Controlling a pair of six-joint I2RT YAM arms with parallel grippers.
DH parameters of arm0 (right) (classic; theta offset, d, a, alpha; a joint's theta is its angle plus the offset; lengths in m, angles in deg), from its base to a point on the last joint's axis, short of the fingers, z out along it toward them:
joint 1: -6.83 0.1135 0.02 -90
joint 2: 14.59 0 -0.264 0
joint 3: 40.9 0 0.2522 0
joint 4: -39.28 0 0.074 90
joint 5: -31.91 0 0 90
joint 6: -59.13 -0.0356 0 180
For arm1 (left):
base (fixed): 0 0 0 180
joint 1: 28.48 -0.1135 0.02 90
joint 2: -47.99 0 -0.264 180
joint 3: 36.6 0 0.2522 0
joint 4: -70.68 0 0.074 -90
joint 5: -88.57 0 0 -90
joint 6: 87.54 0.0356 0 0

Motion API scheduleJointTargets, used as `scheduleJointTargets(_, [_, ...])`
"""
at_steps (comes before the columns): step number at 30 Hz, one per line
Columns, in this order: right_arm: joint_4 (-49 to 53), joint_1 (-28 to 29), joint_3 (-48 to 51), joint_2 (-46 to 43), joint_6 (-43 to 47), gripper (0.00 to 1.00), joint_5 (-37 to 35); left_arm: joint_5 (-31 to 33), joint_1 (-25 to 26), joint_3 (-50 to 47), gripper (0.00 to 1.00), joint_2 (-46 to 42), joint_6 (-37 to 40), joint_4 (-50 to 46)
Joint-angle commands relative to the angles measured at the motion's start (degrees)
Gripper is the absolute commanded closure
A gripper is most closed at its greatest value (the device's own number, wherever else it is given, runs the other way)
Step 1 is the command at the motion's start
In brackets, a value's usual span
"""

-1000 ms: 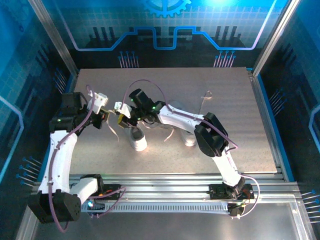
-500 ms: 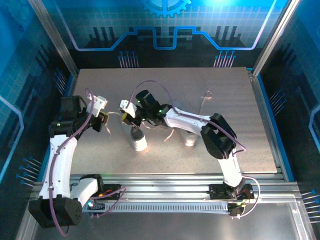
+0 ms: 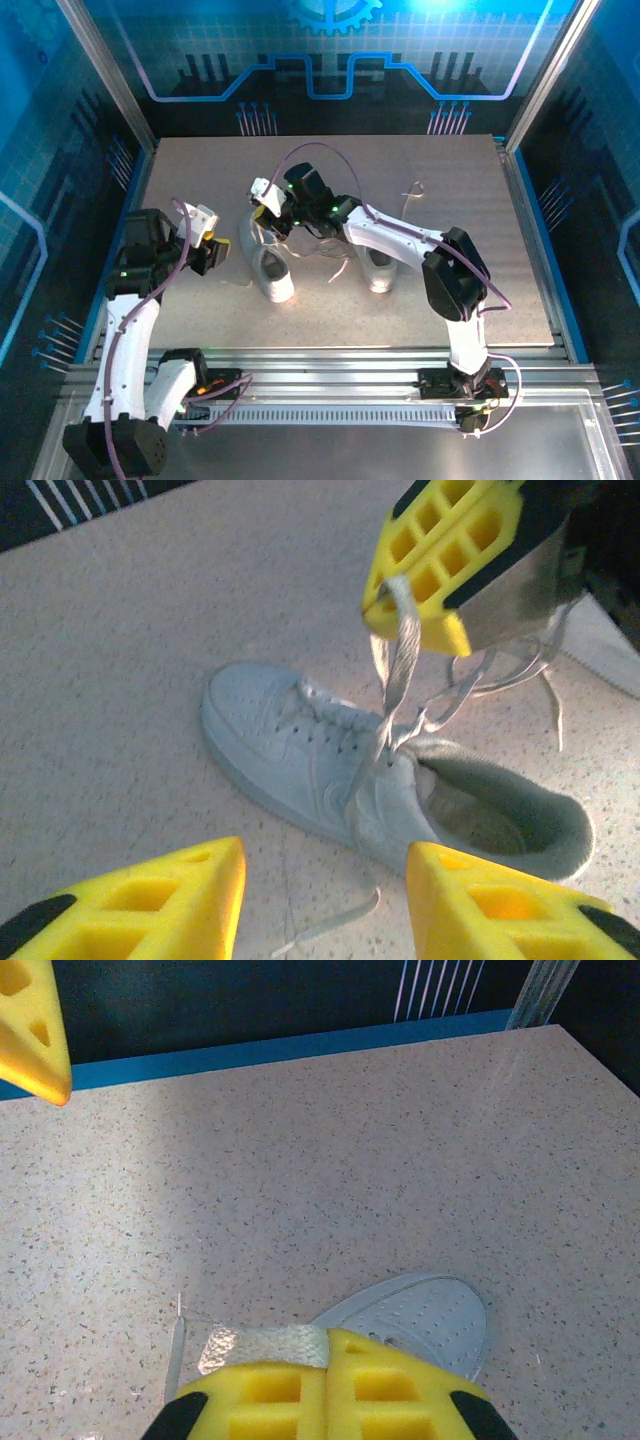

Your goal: Tie the shoes

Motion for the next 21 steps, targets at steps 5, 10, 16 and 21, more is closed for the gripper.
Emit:
scheduleJointTargets(5, [4.04,-0.29,-3.15,-0.68,2.01,1.0,0.32,-10.48,1.14,-6.05,0.56,3.09,-3.32,18.59])
scheduleJointTargets(10, [6.23,-0.35,-4.78,-0.08,2.18,1.0,1.16,-10.08,5.07,-6.85,0.55,7.76,-1.93,22.45])
scheduleJointTargets(16, [7.11,-0.55,-5.31,0.14,1.73,1.0,1.64,-9.6,6.51,-7.16,0.55,11.68,-1.57,25.97])
scheduleJointTargets(21, [7.29,-0.76,-5.73,0.35,1.37,1.0,2.04,-10.4,7.47,-7.93,0.55,14.64,-1.48,28.74])
